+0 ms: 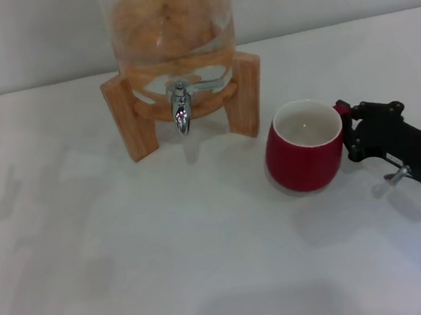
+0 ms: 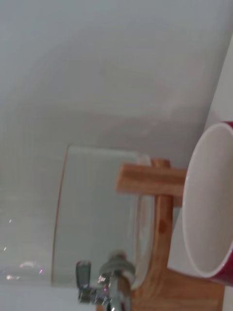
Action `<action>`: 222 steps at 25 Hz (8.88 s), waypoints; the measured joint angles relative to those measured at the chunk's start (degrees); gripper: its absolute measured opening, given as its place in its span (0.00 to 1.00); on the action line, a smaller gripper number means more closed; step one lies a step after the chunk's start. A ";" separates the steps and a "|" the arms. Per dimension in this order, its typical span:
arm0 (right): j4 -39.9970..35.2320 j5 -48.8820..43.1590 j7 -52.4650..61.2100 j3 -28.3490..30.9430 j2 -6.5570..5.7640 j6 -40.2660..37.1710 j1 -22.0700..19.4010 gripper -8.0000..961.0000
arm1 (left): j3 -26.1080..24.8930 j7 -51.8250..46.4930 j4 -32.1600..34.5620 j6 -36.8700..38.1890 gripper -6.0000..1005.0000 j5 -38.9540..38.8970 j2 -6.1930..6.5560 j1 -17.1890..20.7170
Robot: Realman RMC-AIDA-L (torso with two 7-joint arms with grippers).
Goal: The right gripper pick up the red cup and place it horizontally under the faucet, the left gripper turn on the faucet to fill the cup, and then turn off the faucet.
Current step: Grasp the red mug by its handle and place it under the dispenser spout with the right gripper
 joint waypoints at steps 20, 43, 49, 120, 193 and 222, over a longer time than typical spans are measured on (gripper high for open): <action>-6.62 -0.61 3.15 -6.48 0.47 5.50 2.23 0.09 | 0.00 0.12 0.25 0.00 0.82 1.41 0.08 0.00; -8.16 -0.47 3.78 -12.19 0.79 9.98 4.93 0.10 | 0.00 0.12 0.14 0.00 0.82 1.46 0.18 -0.18; -8.32 -0.52 5.07 -12.45 0.79 10.59 6.08 0.10 | 0.00 0.12 0.06 0.00 0.82 1.74 0.18 -0.18; -7.68 1.68 5.87 -13.69 0.79 18.33 11.96 0.10 | 2.21 0.12 0.20 -0.25 0.82 2.98 0.09 -0.59; -9.24 4.50 7.32 -16.07 0.79 20.12 12.44 0.28 | 2.20 0.12 0.34 -0.24 0.81 2.99 0.09 -0.61; -8.93 5.23 8.25 -15.53 0.79 20.35 12.35 0.27 | 3.01 0.12 0.39 -0.65 0.81 2.99 0.09 -0.32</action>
